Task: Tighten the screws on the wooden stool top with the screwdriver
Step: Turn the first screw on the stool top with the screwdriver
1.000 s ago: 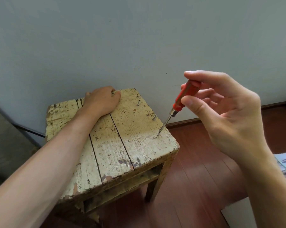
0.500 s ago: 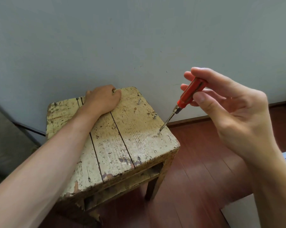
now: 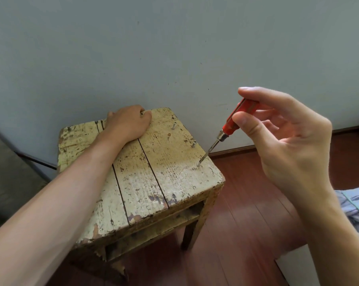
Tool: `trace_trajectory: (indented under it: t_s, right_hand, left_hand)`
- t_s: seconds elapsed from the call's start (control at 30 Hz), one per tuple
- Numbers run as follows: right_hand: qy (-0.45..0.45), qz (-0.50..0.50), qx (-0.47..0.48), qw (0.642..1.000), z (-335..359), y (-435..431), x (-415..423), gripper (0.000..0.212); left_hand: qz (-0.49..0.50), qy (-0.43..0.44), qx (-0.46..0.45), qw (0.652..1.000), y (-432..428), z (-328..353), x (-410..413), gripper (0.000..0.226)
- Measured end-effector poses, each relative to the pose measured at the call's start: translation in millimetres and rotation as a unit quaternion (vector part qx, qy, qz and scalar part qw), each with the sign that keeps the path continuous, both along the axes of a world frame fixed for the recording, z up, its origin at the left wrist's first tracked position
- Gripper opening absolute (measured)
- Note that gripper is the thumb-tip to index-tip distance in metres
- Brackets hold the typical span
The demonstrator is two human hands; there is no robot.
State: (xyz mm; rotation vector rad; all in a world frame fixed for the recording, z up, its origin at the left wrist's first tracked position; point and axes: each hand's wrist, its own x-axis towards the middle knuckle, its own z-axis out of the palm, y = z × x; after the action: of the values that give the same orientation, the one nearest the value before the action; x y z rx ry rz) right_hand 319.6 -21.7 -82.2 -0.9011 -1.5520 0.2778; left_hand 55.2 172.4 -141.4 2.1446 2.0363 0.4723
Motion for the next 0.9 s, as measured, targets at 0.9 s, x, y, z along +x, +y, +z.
trace_trajectory:
  t_s: [0.9]
  right_hand:
    - [-0.022, -0.003, -0.006, 1.000, -11, 5, 1, 0.042]
  left_hand:
    - [0.000, 0.005, -0.005, 1.000, 0, 1, 1, 0.052]
